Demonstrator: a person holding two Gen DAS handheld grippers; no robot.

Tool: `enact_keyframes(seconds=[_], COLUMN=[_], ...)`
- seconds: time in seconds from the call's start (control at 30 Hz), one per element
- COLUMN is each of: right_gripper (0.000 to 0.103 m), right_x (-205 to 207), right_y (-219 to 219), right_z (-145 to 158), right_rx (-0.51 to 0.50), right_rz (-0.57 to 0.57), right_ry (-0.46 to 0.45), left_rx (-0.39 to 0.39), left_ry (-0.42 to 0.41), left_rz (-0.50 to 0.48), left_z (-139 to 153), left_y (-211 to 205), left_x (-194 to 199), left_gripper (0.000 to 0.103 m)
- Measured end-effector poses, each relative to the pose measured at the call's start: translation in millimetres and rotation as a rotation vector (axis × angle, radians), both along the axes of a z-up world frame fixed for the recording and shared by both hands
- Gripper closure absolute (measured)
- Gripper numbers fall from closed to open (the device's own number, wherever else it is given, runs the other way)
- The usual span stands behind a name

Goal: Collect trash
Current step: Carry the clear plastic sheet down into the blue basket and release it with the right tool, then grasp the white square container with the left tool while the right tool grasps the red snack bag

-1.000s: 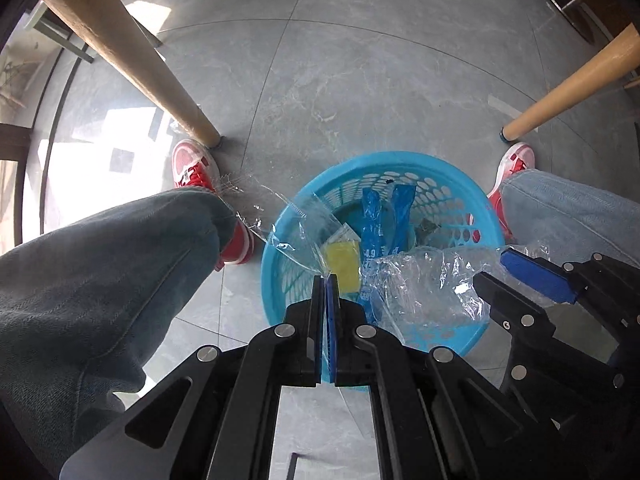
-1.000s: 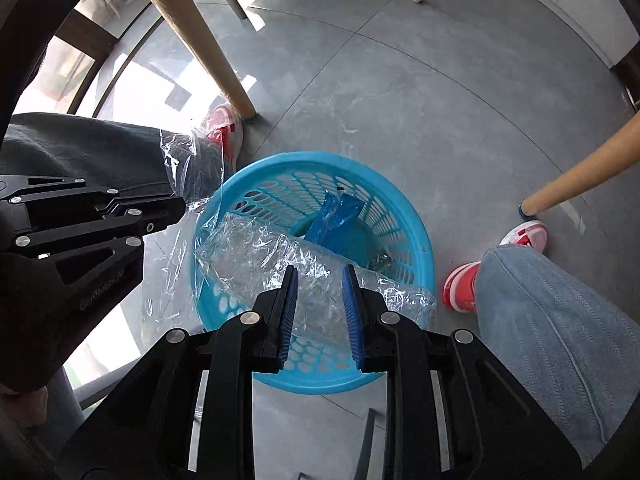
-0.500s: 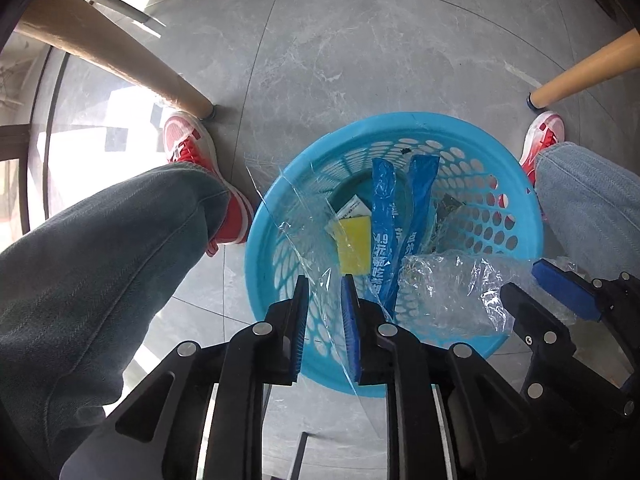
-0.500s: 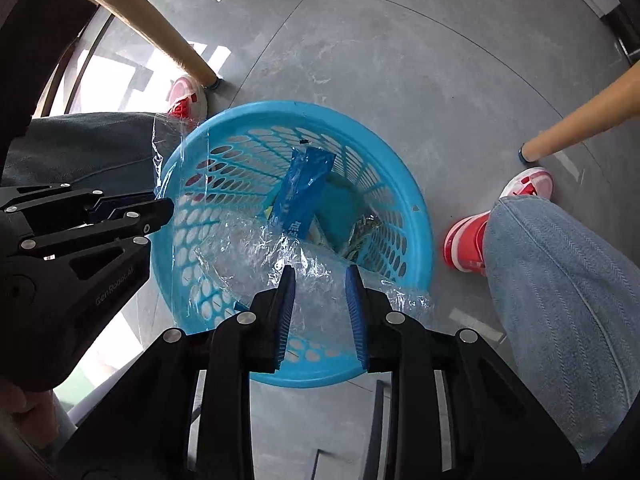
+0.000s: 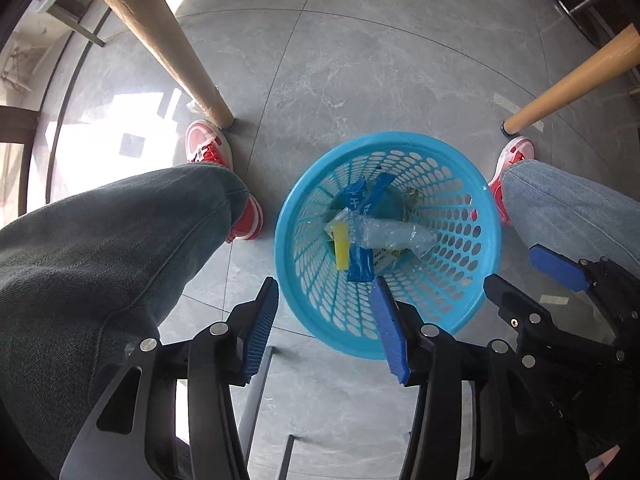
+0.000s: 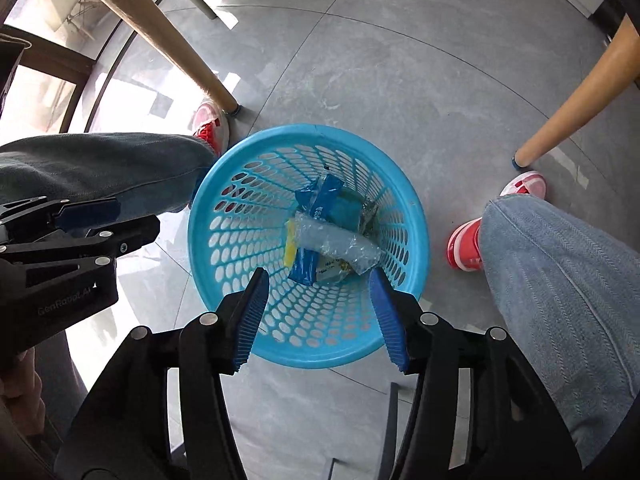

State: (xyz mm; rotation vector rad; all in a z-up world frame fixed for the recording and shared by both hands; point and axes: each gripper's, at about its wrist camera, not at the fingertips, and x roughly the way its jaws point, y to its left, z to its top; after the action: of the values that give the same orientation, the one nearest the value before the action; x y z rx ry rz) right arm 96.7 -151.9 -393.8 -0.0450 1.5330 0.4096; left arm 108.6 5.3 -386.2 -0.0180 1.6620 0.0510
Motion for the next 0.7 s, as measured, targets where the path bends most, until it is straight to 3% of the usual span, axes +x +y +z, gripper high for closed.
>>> enact_keyframes(seconds=[0.2, 0.27, 0.43, 0.57, 0.7], right_gripper=[0.036, 0.025, 0.022, 0.018, 0.013], right_x=[-36, -54, -97, -121, -129], right_y=[0, -3, -18, -34, -59], right_z=[64, 86, 145, 204, 273], right_rx=[0.118, 0.146, 0.226, 0.341, 0.337], right_rz=[0.040, 0.063, 0.114, 0.203, 0.268], right_ry=[-0.075, -0.092, -0.179, -0.249, -0.416], left_rx=[-0.084, -0.124, -0.183, -0.246, -0.264], left_ry=[-0.121, -0.173, -0.321, -0.461, -0.626], left_rz=[-0.030, -0.044, -0.103, -0.206, -0.309], left_z=[68, 92, 151, 207, 266], left_y=[9, 12, 13, 5, -8], left_x=[-41, -57, -92, -107, -112], left_gripper=[0.040, 0.029, 0.025, 0.023, 0.018])
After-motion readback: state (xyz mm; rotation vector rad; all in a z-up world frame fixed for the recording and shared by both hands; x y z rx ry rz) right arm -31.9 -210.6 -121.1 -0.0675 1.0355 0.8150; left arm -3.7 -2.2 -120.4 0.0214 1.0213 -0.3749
